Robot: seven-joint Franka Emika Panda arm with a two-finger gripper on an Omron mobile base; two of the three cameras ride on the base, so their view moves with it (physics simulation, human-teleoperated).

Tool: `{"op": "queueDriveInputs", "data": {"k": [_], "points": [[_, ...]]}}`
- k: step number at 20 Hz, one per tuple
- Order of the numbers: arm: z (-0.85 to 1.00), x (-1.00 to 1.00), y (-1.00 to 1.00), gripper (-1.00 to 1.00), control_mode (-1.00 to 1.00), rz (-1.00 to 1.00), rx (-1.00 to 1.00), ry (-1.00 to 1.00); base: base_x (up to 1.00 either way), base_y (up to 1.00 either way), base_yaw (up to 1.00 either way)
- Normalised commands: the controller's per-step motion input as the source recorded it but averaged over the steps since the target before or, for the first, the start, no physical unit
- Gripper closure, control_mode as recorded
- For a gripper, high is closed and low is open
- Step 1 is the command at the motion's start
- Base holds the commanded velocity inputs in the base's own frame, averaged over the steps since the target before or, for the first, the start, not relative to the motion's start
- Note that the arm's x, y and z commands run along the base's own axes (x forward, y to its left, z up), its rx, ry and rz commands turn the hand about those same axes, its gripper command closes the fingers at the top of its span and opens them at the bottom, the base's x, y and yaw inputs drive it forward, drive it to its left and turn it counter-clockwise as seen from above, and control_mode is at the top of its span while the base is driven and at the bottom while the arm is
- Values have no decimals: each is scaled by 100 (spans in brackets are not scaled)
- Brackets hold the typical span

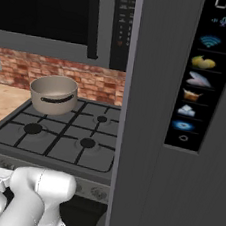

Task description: Retrieve the frozen meat and place it in the pot on a burner. Then turn the burner on.

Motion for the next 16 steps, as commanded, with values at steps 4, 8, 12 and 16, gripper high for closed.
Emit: {"op": "queueDriveInputs", "data": {"k": [4,8,12,16], "points": [[0,0,-7,-100,-100,0,0,0,0,0,0],[-1,0,-8,100,-100,0,0,0,0,0,0],[-2,0,-5,100,-100,0,0,0,0,0,0],[-2,0,-5,100,-100,0,0,0,0,0,0]]}}
